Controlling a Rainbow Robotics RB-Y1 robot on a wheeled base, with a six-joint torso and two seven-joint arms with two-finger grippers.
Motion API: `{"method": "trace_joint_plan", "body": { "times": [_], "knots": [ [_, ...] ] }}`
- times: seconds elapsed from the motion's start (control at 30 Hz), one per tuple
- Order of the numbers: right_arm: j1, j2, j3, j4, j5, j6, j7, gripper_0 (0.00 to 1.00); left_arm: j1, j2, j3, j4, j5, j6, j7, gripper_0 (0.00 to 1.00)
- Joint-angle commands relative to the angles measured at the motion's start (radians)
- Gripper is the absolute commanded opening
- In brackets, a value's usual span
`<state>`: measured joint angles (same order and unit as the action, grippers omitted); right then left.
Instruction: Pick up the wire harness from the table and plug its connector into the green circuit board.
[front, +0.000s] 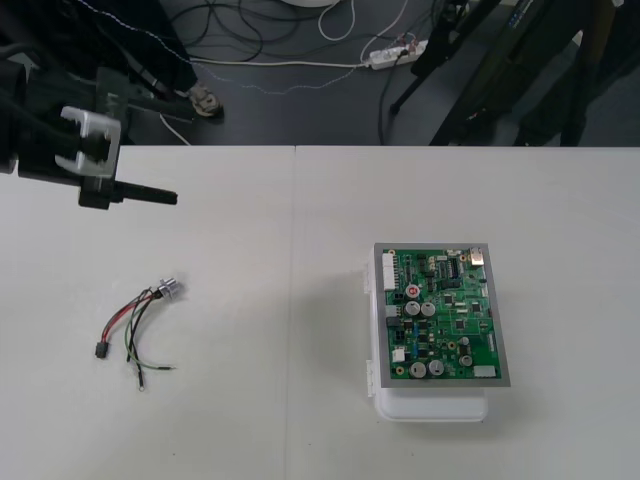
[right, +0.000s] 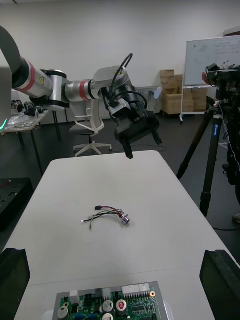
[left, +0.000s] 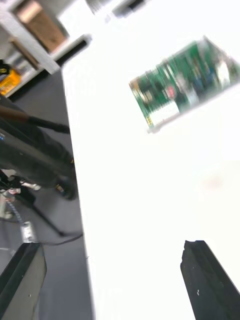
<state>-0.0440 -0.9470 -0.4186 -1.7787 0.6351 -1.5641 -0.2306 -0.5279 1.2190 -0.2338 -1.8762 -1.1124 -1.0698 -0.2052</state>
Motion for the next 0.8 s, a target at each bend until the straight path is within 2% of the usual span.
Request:
{"method": "trace_joint_plan", "body": {
  "times": [0.03, 0.17, 0.4, 0.6, 0.67, 0.7, 0.77, 0.8],
  "knots": [
    [0.027, 0.047, -0.002, -0.004, -0.020, -0.007, 0.062, 1.00, -0.073, 0.142, -0.116, -0.024, -0.037, 0.018, -0.057, 0.80],
    [0.027, 0.062, -0.002, -0.010, -0.006, -0.007, 0.065, 1.00, -0.156, 0.197, -0.240, -0.024, -0.047, 0.019, -0.174, 0.80],
    [0.022, 0.062, -0.002, -0.014, -0.020, -0.007, 0.068, 1.00, -0.394, 0.254, -0.541, -0.015, -0.081, 0.019, -0.402, 0.80],
    [0.013, 0.062, -0.002, -0.014, -0.031, -0.007, 0.073, 1.00, -0.638, 0.271, -0.865, 0.023, -0.103, 0.027, -0.612, 0.80],
    [0.012, 0.062, 0.000, -0.014, -0.031, -0.007, 0.079, 1.00, -0.755, 0.266, -1.018, 0.042, -0.110, 0.045, -0.697, 0.80],
    [0.010, 0.062, 0.000, -0.016, -0.031, -0.007, 0.079, 1.00, -0.784, 0.264, -1.056, 0.046, -0.112, 0.051, -0.717, 0.79],
    [-0.001, 0.062, 0.007, -0.025, -0.029, -0.007, 0.082, 1.00, -0.913, 0.241, -1.217, 0.065, -0.119, 0.080, -0.793, 0.80],
    [-0.002, 0.062, 0.011, -0.027, -0.031, -0.007, 0.085, 1.00, -0.945, 0.234, -1.259, 0.069, -0.121, 0.088, -0.809, 0.80]
  ]
}}
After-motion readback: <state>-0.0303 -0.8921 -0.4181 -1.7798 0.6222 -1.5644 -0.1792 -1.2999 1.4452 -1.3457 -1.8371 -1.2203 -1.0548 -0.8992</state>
